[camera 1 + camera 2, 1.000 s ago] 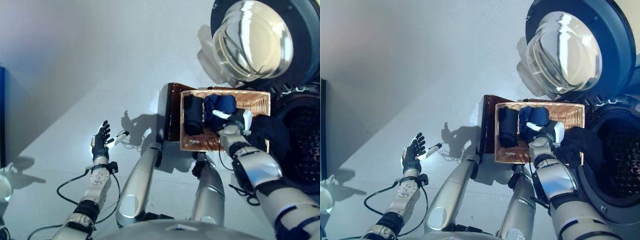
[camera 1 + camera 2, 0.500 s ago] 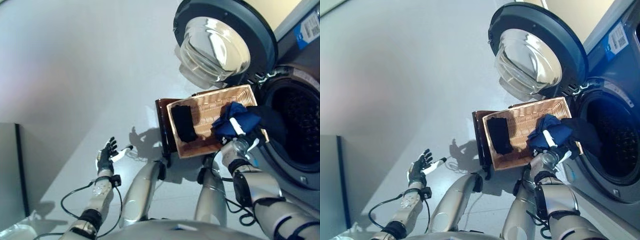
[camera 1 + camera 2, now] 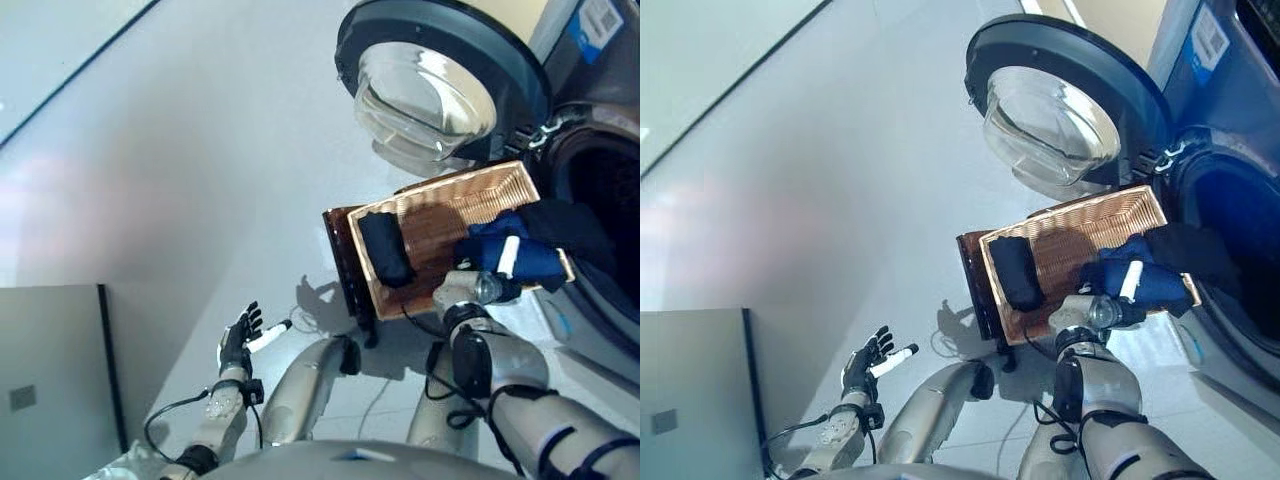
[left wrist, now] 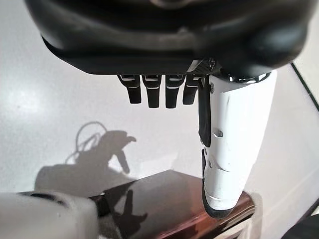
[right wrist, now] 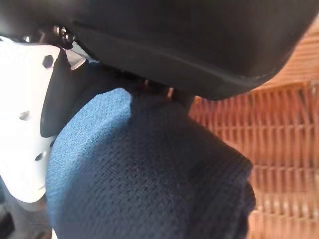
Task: Pick up the clothes and place them into the washing machine
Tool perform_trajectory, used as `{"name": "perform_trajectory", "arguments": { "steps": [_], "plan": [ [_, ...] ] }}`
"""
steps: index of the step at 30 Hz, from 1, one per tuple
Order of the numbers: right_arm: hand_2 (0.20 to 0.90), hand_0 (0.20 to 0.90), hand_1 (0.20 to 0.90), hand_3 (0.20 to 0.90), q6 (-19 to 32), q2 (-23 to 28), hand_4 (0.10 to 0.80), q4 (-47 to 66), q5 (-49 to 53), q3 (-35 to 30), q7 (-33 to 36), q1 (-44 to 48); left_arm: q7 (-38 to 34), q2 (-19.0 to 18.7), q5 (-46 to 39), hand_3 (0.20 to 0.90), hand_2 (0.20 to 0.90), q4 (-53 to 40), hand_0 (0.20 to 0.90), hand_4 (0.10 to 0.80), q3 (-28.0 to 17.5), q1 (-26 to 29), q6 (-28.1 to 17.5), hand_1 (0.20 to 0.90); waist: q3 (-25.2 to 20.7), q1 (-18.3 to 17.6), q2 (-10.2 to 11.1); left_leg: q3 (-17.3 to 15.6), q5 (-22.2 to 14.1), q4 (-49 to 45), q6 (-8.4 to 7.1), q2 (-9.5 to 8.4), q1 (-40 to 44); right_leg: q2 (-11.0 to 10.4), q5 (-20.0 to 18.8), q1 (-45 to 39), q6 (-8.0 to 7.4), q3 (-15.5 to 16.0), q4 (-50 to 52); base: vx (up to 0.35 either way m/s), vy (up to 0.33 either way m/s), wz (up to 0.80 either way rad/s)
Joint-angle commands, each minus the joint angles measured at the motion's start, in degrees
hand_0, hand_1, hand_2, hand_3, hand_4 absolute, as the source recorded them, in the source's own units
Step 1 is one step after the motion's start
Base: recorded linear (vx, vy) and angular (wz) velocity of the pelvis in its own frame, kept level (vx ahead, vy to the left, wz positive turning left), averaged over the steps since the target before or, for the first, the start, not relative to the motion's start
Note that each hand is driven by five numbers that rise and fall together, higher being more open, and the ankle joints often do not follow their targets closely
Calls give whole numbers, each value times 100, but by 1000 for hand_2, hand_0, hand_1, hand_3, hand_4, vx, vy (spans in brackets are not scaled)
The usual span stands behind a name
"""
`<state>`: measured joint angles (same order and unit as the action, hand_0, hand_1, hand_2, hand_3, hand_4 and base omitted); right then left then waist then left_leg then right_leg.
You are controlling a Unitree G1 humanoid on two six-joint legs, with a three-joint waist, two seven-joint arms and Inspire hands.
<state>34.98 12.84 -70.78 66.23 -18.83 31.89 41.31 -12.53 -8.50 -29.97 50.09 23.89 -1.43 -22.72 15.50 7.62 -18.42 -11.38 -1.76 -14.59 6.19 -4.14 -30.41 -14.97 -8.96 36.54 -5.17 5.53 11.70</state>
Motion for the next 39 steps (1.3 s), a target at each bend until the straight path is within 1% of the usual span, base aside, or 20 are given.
{"name": "perform_trajectory", "arguments": {
  "steps": [1,5,9,12,13,15,16,17,18,24,26,27,31,32,33,34,36,37,38,39],
  "plan": [
    [200,200,200,200,364,650,300,489,-252,-136,164,607,-78,-81,-197,900,900,33,900,800,146,-11,-331,900,1,106,-580,588,345,273,-616,13,-232,164,1044,-246,177,32,756,45,10,-8],
    [200,200,200,200,335,1176,300,615,-625,-148,489,1005,-65,-89,-228,900,900,85,900,800,167,-36,-347,900,-142,148,-802,595,285,385,-663,-8,-109,164,1174,-227,144,-108,795,110,-2,-10],
    [200,200,200,200,91,2078,300,571,-1238,66,844,1616,-67,-149,-211,900,900,97,900,800,42,-75,-391,900,-249,218,-963,519,265,405,-672,3,-59,210,1203,-125,143,-247,837,18,-18,-15],
    [200,200,200,200,31,2818,300,1145,-1788,681,951,2271,-87,-303,-204,900,900,-27,900,800,-133,-83,-493,900,-338,276,-995,457,229,403,-691,38,-74,245,1220,10,124,-350,880,68,-27,-39],
    [200,200,200,200,54,3389,300,1689,-2013,1250,845,2807,-77,-502,-188,900,900,-145,900,800,-228,-158,-549,900,-420,286,-922,405,232,427,-714,53,-59,263,1225,82,113,-389,915,43,-32,-24],
    [200,200,200,200,79,3660,300,1833,-2086,1614,831,3214,-61,-538,-198,900,900,-224,900,800,-261,-205,-558,900,-396,276,-935,287,347,428,-691,89,-123,275,1106,191,143,-377,955,-71,-12,-1],
    [200,200,200,200,235,3965,300,2405,-2113,2088,677,3720,-19,-655,-261,900,900,-270,900,800,-300,-319,-578,900,-460,234,-856,252,345,474,-701,86,-110,310,1094,266,149,-414,968,-68,9,-5],
    [313,313,313,313,235,3968,380,2385,-2114,2157,689,3789,-11,-622,-269,900,900,-273,900,800,-310,-312,-575,900,-449,229,-878,238,348,481,-701,85,-117,311,1097,288,148,-431,982,48,11,-15],
    [900,900,900,900,290,4028,800,2548,-2053,2245,619,3891,-2,-660,-304,900,900,-192,900,800,-338,-342,-576,900,-466,152,-831,212,340,485,-708,85,-117,342,1091,324,151,-452,979,25,5,-21],
    [900,900,900,900,47,3461,800,2095,-2082,2043,528,3320,-19,-490,-431,900,900,140,900,800,-356,-172,-567,900,-446,58,-818,99,291,424,-683,109,-146,398,992,348,160,-531,905,-1,5,-11],
    [900,900,900,900,-107,2856,800,1783,-1957,1656,182,2660,38,-310,-481,900,900,353,900,800,-389,-88,-553,900,-431,46,-837,102,304,461,-691,102,-132,403,954,297,169,-525,828,-28,5,-4],
    [900,900,900,900,-101,2853,800,1778,-1934,1636,151,2638,46,-324,-486,900,900,363,900,800,-388,-93,-560,900,-437,45,-825,105,307,466,-691,102,-125,402,951,287,169,-521,820,-29,0,-8],
    [900,900,900,900,-216,1846,800,1515,-1909,1382,-91,1717,101,-127,-489,900,900,646,900,800,-435,-4,-503,900,-306,1,-811,142,348,439,-696,114,-123,406,939,175,202,-439,797,-44,-14,-5],
    [900,900,900,900,-218,1834,800,1529,-1916,1374,-86,1701,103,-134,-489,900,900,649,900,800,-438,-8,-504,900,-306,-7,-807,148,348,438,-697,114,-119,404,940,166,203,-433,795,-52,-34,4],
    [900,900,900,900,-247,1410,800,1543,-1909,1401,-198,1316,119,-93,-487,900,900,647,900,800,-428,-4,-517,900,-252,-24,-767,167,363,434,-692,119,-115,413,925,120,217,-393,778,0,0,0],
    [900,900,900,900,-248,1390,800,1569,-1924,1396,-182,1292,121,-101,-487,900,900,647,900,800,-431,-16,-519,900,-255,-34,-761,172,364,434,-692,118,-110,411,925,111,218,-387,776,-37,-22,8],
    [900,900,900,900,-376,869,800,1628,-2062,1522,-319,664,150,-38,-471,900,900,583,900,800,-461,-28,-522,900,-180,-61,-611,202,389,429,-694,147,-82,421,909,12,235,-306,729,-31,-24,10],
    [900,900,900,900,-380,848,800,1657,-2083,1521,-296,638,150,-47,-470,900,900,577,900,800,-462,-46,-520,900,-183,-73,-606,208,391,433,-695,145,-73,418,910,-1,235,-299,724,64,-34,14],
    [900,900,900,900,-654,735,800,1519,-2485,1816,-368,342,166,-42,-389,900,900,617,900,800,-497,-38,-513,900,-158,-91,-448,297,270,423,-729,142,-14,421,1039,-104,205,-296,731,-20,-23,13],
    [900,900,900,900,-654,726,800,1534,-2488,1816,-368,327,164,-44,-388,900,900,614,900,800,-500,-48,-517,900,-118,-116,-456,236,412,420,-694,165,-71,424,888,-58,248,-247,713,51,-40,14]
  ]
}}
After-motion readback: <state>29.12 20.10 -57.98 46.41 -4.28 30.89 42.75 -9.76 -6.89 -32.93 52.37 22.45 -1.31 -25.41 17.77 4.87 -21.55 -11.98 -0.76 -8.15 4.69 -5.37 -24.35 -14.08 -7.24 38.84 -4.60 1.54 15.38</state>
